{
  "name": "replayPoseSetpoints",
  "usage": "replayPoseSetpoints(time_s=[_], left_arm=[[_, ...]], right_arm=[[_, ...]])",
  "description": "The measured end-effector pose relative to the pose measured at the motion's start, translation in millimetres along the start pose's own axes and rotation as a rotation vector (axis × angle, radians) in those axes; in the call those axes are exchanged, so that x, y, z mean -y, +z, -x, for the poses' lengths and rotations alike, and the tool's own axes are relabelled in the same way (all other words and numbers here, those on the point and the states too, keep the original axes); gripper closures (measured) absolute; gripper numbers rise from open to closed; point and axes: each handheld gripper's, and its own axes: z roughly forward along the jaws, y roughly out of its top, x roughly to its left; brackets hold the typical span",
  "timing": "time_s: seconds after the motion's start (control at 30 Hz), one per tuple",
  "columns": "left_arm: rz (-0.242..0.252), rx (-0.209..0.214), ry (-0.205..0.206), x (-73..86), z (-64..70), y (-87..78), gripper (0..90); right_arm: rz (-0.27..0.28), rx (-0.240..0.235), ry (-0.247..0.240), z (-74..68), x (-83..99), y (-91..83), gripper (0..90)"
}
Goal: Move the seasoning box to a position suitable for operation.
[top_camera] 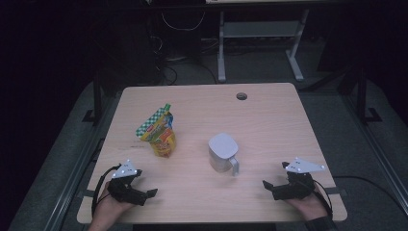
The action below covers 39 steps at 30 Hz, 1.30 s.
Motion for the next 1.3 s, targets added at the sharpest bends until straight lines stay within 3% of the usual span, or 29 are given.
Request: replayPoseSetpoints(time_s=[0.6, 0.87, 1.3], left_arm=[[0.025, 0.001, 0.002, 0.1, 3.2, -3.1, 0.1], [0.028, 0.000, -0.001, 1.0, 4.1, -3.6, 0.1], [0.017, 0.001, -0.005, 2.7, 4.5, -2.7, 0.1]], right_arm=[[0.031, -0.050, -0.002, -8.0, -10.8, 0.3, 2.7], [0.036, -0.085, -0.044, -19.5, -19.2, 9.5, 4.8], [0.041, -0.130, -0.066, -34.6, -31.9, 26.5, 6.4]])
